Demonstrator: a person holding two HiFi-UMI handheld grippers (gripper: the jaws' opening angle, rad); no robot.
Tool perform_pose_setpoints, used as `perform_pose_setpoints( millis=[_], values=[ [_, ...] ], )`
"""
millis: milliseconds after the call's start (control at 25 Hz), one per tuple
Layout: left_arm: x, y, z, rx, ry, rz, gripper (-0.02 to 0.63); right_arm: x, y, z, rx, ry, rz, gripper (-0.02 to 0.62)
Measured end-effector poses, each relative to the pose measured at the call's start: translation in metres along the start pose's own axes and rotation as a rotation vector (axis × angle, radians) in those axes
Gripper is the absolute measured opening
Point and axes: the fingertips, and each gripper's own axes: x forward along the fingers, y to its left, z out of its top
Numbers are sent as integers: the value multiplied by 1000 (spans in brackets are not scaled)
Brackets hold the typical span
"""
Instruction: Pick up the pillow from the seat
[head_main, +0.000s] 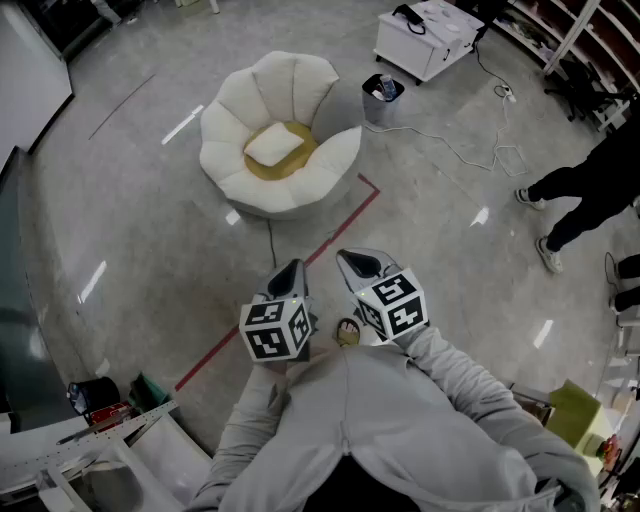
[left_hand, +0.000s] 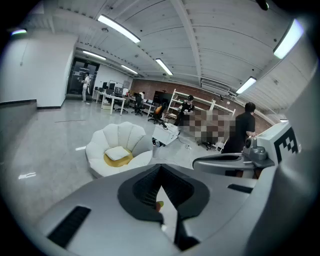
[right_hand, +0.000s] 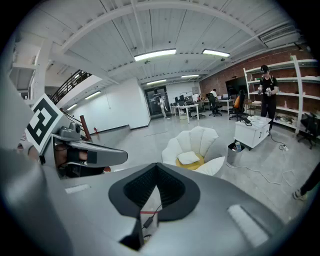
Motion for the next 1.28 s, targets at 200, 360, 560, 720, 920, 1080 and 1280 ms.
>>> perform_pose_setpoints(
  millis=[200,360,560,720,920,1080,1280],
  values=[
    [-4,0,-13,-43,3,25,5,-8,-1,-7,-9,12,13,-2],
    [-6,-7,-18,-47,1,31,6,-15,-3,-13,-13,17,17,-2],
    [-8,-9,-22,-47,3,40,5,-17,3,-14,-20,7,34,0],
    [-4,-9,-19,-53,-2,48,6,-16,2,-12,-21,3,55,0],
    [-1,-12,-21,-58,-1,59,5,-16,-2,-17,-11,8,64,0],
    [0,-6,-17,-62,3,73,5,-9,-4,-16,-2,19,73,0],
    [4,6,-17,-83,2,95,6,0,-4,-19,-1,33,86,0]
  ],
)
